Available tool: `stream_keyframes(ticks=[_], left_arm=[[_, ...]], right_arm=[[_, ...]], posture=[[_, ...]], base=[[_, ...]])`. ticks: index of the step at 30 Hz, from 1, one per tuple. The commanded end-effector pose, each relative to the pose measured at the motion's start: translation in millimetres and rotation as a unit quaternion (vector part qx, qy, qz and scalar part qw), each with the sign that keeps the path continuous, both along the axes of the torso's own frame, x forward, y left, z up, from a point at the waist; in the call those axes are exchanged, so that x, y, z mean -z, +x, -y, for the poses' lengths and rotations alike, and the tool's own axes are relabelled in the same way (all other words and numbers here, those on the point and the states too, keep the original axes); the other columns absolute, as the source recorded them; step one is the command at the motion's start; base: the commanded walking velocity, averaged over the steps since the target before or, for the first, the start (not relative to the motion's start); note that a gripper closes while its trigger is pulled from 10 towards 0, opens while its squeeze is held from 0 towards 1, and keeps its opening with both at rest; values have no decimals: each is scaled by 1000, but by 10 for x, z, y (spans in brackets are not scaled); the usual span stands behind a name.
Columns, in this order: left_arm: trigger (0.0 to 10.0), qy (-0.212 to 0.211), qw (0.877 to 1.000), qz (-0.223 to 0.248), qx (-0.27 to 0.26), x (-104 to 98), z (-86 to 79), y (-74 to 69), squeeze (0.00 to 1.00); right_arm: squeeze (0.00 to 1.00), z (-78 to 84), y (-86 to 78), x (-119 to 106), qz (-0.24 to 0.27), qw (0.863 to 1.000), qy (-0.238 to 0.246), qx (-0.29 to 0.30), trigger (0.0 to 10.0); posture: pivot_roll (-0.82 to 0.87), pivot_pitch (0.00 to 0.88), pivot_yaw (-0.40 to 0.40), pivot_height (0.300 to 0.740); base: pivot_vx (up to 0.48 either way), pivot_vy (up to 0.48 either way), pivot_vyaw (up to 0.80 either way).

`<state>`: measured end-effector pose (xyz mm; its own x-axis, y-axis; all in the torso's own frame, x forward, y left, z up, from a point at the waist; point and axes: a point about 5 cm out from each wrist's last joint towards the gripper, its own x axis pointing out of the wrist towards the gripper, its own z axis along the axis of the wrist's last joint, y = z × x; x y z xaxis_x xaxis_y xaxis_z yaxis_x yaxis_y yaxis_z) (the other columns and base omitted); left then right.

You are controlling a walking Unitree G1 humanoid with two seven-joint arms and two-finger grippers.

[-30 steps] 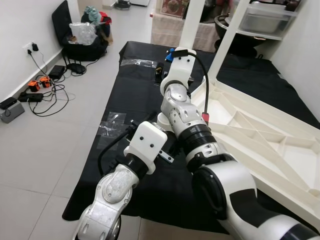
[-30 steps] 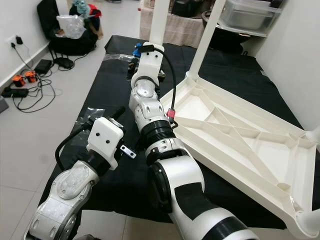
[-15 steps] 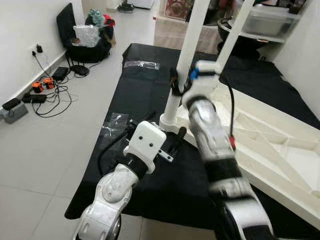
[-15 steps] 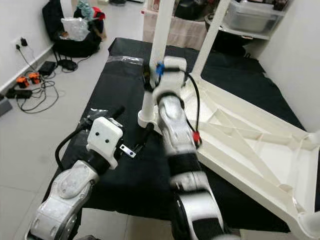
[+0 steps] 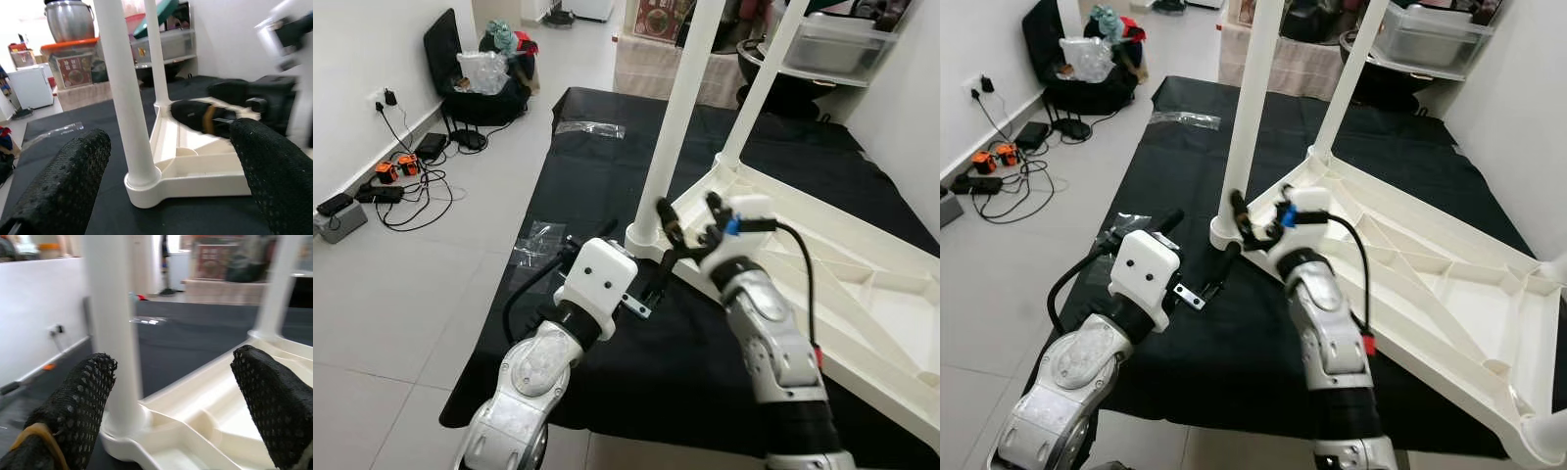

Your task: Building children table

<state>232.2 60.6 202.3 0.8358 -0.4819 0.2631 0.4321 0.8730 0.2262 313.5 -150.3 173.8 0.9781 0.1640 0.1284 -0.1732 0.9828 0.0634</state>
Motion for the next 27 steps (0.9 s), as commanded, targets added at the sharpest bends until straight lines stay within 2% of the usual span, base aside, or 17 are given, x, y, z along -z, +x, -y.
stream_keyframes(ticks=[1,3,4,10,15,18,23,27], left_arm=[[10000,1,1000,-15,1,63,5,9,0],[10000,2,1000,-25,-6,108,-21,29,0],[10000,2,1000,-25,-6,108,-21,29,0],[10000,22,999,-38,-19,206,-81,53,0],[10000,19,996,-72,-57,347,-214,32,0],[10000,24,995,-75,-63,371,-231,24,0],[10000,8,990,-114,-78,508,-248,-65,0],[10000,3,989,-123,-81,542,-247,-93,0]], right_arm=[[0,169,-73,73,-17,999,-7,43,10000],[0,211,-180,157,-34,998,-4,54,10000],[0,211,-180,157,-34,998,-4,54,10000],[0,106,-293,214,-40,999,-19,16,10000],[0,-55,-344,242,-45,998,-42,-16,10000],[0,-75,-355,253,-50,998,-40,-17,10000],[0,-180,-410,308,-63,997,-30,-26,10000],[0,-196,-440,328,-67,997,-31,-26,10000]], posture=[[43,13,-114,740],[42,9,-108,740],[42,9,-108,740],[40,2,-100,740],[43,10,-102,740],[43,10,-102,740],[50,18,-107,740],[48,22,-105,740]], base=[[0,0,-800],[0,0,-800],[0,0,-800],[0,0,-800],[0,0,0],[0,0,0],[0,0,0],[0,0,0]])
